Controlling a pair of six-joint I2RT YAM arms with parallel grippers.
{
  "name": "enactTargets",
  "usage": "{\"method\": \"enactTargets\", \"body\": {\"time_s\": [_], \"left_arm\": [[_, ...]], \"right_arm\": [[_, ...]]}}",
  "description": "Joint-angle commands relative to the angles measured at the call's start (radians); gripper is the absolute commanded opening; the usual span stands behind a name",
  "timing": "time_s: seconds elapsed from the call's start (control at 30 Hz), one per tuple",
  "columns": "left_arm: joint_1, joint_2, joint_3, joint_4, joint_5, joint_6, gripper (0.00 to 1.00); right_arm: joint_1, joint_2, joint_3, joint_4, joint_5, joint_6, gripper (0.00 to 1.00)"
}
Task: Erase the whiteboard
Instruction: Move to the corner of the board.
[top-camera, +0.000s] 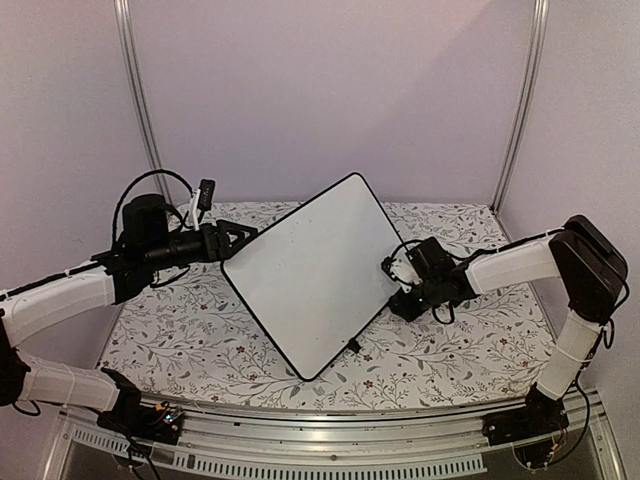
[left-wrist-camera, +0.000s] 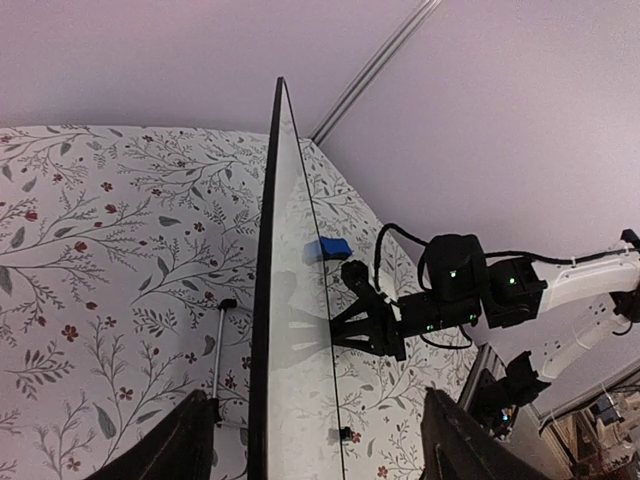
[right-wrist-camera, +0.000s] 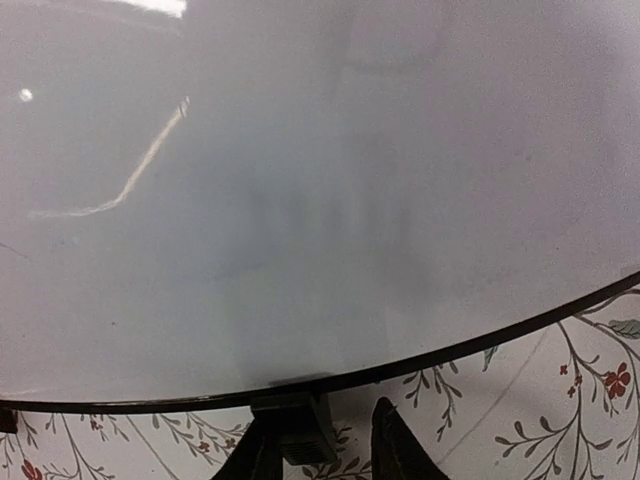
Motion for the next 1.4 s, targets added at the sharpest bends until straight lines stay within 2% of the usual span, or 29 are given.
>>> {"method": "enactTargets", "body": {"time_s": [0.0,0.1,0.3,0.4,0.57,0.7,1.07,1.37], "left_arm": [[0.011,-0.015,0.012,0.005,0.0,-0.002,0.71],[0.013,-0.015,0.011,0.005,-0.002,-0.004,0.71],[0.021,-0.031,0.012,-0.008,-0.027,-0.002,0.72],[0.038,-0.069,0.005,-0.022,-0.088,-0.001,0.76],[0.077,-0.157,-0.028,-0.031,-0.221,-0.014,0.95],[0.103,-0.203,-0.044,-0.04,-0.291,-0.026,0.99],[0.132,-0.216,-0.048,-0.041,-0.305,-0.027,1.0],[0.137,-0.215,-0.049,-0.04,-0.298,-0.028,1.0]], "right_arm": [[0.01,0.013,0.02,0.006,0.019,0.01,0.21],[0.013,0.021,0.022,0.006,0.006,0.013,0.1],[0.016,0.029,0.027,0.008,0.009,0.021,0.03],[0.017,0.03,0.032,0.008,0.021,0.032,0.0],[0.018,0.042,0.051,0.007,0.079,0.094,0.0],[0.018,0.062,0.077,0.005,0.132,0.156,0.0],[0.013,0.212,0.289,-0.059,0.261,0.338,0.0],[-0.069,0.382,0.478,-0.054,0.176,0.422,0.0]]}}
